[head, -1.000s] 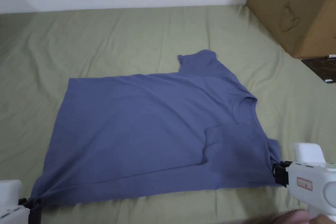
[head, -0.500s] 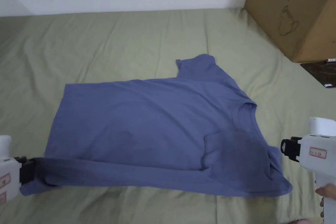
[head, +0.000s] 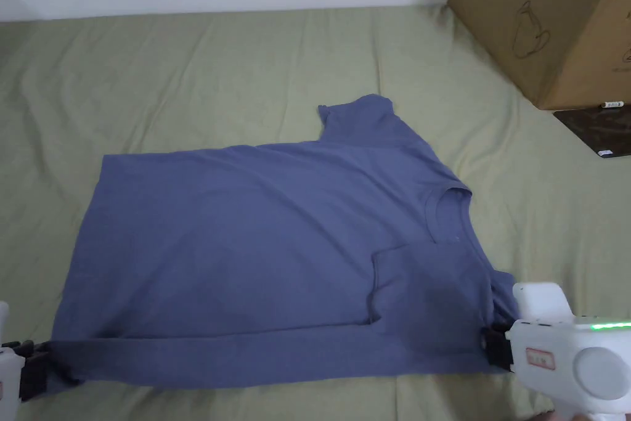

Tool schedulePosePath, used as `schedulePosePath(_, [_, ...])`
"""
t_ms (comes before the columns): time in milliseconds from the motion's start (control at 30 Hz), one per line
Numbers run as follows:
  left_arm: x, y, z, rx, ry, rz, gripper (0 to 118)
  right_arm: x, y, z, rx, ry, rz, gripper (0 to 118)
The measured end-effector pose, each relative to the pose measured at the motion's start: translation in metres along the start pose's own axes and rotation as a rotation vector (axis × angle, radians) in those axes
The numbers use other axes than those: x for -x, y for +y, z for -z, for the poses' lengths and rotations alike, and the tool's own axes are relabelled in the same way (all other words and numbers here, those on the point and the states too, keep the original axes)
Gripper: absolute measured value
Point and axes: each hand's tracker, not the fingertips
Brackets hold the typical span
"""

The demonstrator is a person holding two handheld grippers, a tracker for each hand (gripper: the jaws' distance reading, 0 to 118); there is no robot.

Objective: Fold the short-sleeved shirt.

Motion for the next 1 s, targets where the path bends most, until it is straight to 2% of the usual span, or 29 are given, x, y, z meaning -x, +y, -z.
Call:
schedulePosePath(100, [0.007, 0.004, 0.001, 0.004, 0.001, -0.012, 0, -0.012, 0.004, -0.003, -0.011, 0.104, 0.124, 0])
schedulePosePath(167, [0.005, 0.002, -0.003, 0.005, -0.001, -0.006, 0, -0.011, 0.009, -0.012, -0.084, 0.055, 0.082, 0])
schedulePosePath(267, [0.006, 0.008, -0.001, 0.005, -0.001, 0.004, 0, -0.013, 0.025, -0.025, -0.113, 0.059, 0.062, 0])
schedulePosePath(433, [0.008, 0.039, 0.007, -0.020, 0.006, 0.015, 0, -0.017, 0.073, -0.034, -0.186, 0.090, 0.163, 0])
schedulePosePath(567, [0.012, 0.082, 0.029, -0.041, 0.004, 0.033, 0, -0.015, 0.114, -0.015, -0.176, 0.044, 0.137, 0])
schedulePosePath(700, [0.009, 0.115, 0.072, -0.023, 0.009, 0.069, 1, -0.015, 0.137, 0.029, -0.110, -0.004, 0.148, 0])
schedulePosePath(733, [0.007, 0.118, 0.080, -0.014, 0.020, 0.077, 9, -0.013, 0.137, 0.036, -0.107, -0.014, 0.160, 0])
schedulePosePath(767, [0.006, 0.122, 0.088, 0.002, 0.047, 0.103, 35, -0.011, 0.137, 0.043, -0.095, -0.012, 0.152, 16])
schedulePosePath(833, [0.007, 0.123, 0.096, 0.014, 0.095, 0.124, 94, -0.008, 0.134, 0.048, -0.072, -0.058, 0.134, 65])
schedulePosePath(867, [0.011, 0.122, 0.095, 0.015, 0.078, 0.112, 109, -0.008, 0.131, 0.045, -0.072, -0.051, 0.131, 74])
schedulePosePath(967, [0.019, 0.109, 0.077, -0.008, 0.039, 0.062, 104, -0.009, 0.116, 0.019, -0.113, -0.015, 0.124, 73])
schedulePosePath(1000, [0.021, 0.103, 0.070, 0.003, 0.045, 0.059, 99, -0.007, 0.110, 0.008, -0.122, -0.022, 0.117, 69])
